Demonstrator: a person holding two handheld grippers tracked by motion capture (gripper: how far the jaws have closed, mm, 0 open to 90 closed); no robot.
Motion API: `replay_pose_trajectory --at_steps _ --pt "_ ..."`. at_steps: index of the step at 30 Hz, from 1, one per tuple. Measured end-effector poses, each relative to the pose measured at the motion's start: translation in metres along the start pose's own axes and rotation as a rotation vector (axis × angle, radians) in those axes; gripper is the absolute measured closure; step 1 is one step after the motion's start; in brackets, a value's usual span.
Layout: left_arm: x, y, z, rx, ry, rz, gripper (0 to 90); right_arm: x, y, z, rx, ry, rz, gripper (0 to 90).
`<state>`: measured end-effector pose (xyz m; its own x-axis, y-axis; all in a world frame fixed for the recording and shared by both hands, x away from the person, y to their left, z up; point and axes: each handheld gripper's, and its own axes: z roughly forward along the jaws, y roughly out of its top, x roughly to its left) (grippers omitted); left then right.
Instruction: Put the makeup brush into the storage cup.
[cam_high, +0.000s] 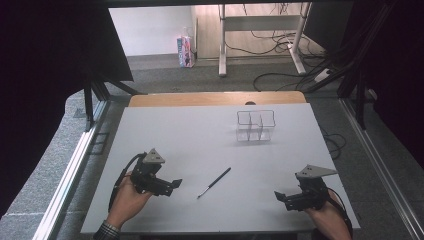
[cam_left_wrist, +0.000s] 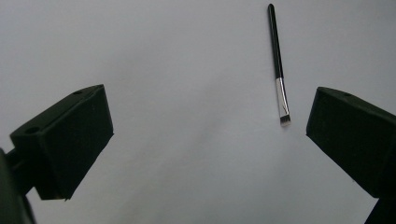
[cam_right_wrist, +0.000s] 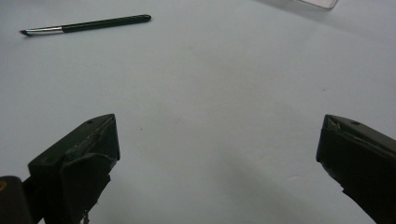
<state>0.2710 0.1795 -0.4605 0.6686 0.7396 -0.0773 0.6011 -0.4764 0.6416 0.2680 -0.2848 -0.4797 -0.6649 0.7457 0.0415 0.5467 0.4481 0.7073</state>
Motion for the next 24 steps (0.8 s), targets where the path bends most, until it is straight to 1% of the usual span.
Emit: replay_pose_trajectory --at_steps 5,8,11,17,24 --pt "-0.001 0.007 0.004 0.033 0.011 0.023 1.2 0.0 0.0 0.0 0.006 -0.004 -0.002 0.0" --pt "-0.001 0.011 0.007 0.048 0.012 0.028 1.2 0.0 0.0 0.0 0.008 -0.006 0.0 0.0" --pt "-0.002 0.016 0.01 0.062 0.008 0.034 1.2 0.0 0.0 0.001 0.008 -0.008 0.003 0.0" --pt "-0.005 0.025 0.015 0.075 -0.004 0.042 1.2 0.0 0.0 0.001 0.01 -0.013 0.005 0.0" --pt "-0.011 0.037 0.022 0.103 -0.017 0.058 1.2 0.001 0.0 0.001 0.02 -0.021 -0.006 0.0"
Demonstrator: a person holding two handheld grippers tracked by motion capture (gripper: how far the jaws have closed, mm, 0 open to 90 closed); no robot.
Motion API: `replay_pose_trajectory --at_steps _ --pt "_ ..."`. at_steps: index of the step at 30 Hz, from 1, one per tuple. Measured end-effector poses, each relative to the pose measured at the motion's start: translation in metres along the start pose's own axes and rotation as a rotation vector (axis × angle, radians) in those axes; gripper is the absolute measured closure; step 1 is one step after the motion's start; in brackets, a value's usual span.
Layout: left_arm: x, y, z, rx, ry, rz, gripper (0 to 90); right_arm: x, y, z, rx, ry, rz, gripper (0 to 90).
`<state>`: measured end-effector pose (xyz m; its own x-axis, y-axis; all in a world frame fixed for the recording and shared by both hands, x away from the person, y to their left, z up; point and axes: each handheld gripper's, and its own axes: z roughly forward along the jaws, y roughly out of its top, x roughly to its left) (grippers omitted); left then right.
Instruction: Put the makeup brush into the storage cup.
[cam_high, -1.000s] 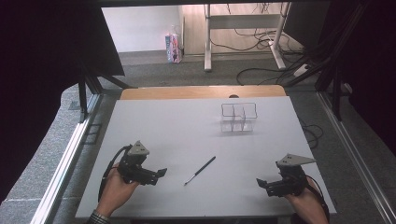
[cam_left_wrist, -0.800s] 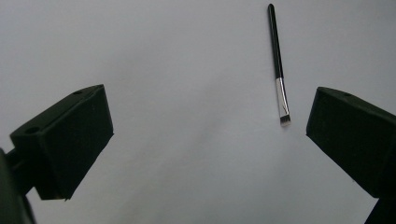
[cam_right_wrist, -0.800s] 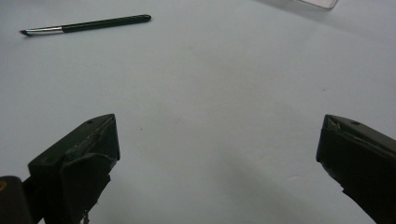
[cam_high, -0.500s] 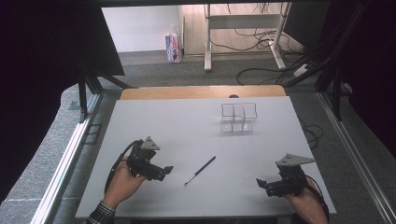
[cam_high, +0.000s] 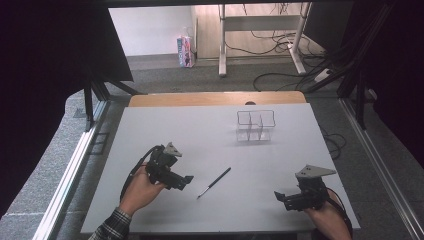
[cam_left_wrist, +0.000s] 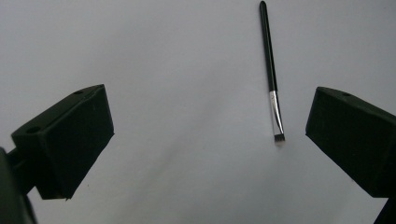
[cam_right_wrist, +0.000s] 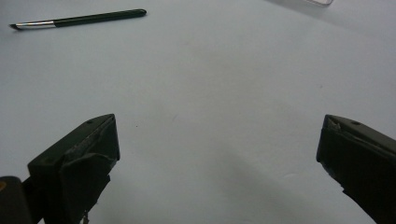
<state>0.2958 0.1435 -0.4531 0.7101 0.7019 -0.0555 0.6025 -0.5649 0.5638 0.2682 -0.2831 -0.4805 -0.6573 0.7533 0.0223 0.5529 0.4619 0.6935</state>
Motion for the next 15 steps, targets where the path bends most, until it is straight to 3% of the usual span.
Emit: replay_pose_trajectory --at_steps 15 --pt "-0.014 0.029 0.016 0.092 0.007 0.094 0.4 0.001 0.0 0.001 0.012 -0.022 -0.007 0.0"
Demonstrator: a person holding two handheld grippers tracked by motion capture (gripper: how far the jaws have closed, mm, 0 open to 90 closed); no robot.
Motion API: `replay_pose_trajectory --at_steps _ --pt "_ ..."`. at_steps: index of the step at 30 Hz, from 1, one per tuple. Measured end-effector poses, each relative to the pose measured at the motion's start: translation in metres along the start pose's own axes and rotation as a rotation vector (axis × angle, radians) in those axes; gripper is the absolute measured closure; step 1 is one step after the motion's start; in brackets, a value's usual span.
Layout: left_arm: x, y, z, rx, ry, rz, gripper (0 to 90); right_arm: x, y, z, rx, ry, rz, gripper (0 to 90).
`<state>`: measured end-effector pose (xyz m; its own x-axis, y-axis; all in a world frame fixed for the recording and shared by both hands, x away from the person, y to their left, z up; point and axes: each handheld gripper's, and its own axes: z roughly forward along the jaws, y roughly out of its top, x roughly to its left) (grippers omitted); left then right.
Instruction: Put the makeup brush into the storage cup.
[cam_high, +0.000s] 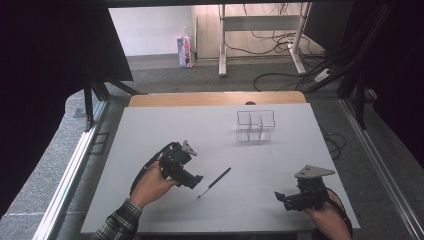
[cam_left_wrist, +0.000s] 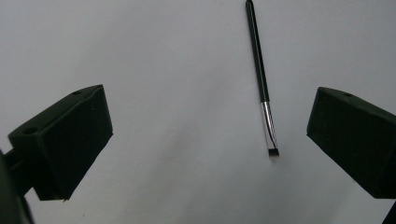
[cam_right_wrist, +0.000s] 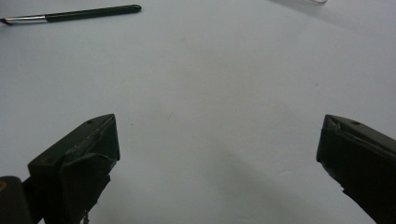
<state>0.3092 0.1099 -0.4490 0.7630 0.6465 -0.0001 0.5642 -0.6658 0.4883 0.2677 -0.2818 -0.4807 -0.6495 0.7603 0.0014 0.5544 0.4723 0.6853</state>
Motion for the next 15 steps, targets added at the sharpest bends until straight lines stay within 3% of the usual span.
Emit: replay_pose_trajectory --at_steps 4,15 --pt "-0.001 0.007 0.003 -0.004 -0.032 0.003 0.4 0.0 0.0 0.0 0.002 -0.003 0.0 0.0" --pt "-0.007 0.026 0.011 0.061 -0.015 0.052 2.0 0.0 0.0 0.001 0.008 -0.006 -0.004 0.0"
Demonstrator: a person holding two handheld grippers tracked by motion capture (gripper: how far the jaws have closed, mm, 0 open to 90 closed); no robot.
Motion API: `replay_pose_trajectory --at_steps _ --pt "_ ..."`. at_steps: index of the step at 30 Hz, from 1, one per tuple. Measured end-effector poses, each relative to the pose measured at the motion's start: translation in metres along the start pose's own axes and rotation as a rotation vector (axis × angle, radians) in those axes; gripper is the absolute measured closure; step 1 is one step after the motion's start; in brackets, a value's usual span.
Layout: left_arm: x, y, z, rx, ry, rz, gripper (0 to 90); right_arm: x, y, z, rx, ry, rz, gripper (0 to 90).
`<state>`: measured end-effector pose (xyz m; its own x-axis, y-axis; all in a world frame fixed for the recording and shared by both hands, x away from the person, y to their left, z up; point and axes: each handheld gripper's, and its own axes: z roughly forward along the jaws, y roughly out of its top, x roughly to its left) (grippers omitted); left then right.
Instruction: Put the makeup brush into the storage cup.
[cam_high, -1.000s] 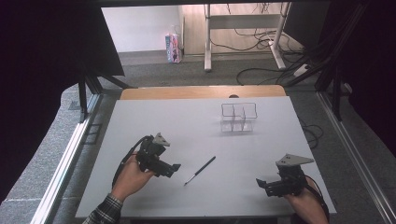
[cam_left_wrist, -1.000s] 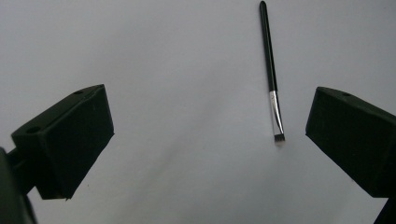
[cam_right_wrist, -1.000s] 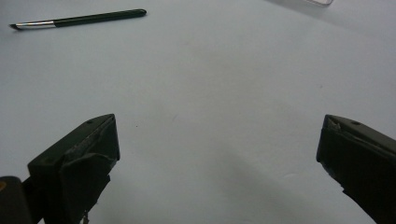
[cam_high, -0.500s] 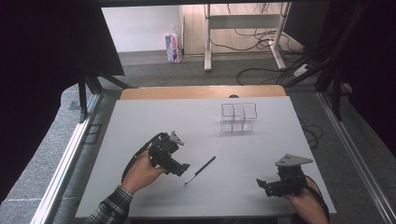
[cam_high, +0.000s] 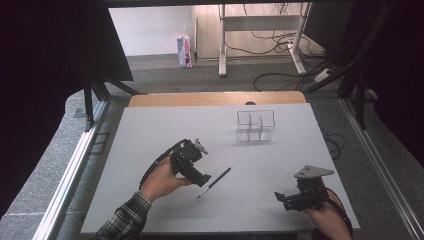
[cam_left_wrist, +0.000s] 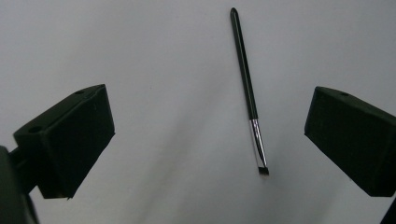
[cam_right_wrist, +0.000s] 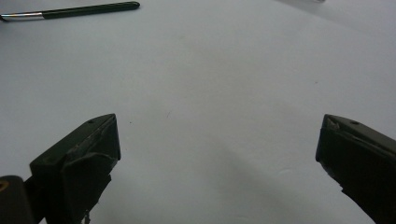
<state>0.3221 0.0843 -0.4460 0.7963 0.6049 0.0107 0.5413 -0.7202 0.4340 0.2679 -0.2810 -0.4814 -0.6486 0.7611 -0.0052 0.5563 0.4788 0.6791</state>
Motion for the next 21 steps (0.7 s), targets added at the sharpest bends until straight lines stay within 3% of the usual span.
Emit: replay_pose_trajectory --at_steps 8,21 --pt "-0.003 0.011 0.005 0.03 0.004 0.022 4.2 0.0 0.0 0.0 0.008 -0.011 0.004 0.5" --pt "-0.008 0.008 0.031 0.086 -0.001 0.028 6.8 0.0 0.0 0.001 0.012 -0.008 0.004 1.4"
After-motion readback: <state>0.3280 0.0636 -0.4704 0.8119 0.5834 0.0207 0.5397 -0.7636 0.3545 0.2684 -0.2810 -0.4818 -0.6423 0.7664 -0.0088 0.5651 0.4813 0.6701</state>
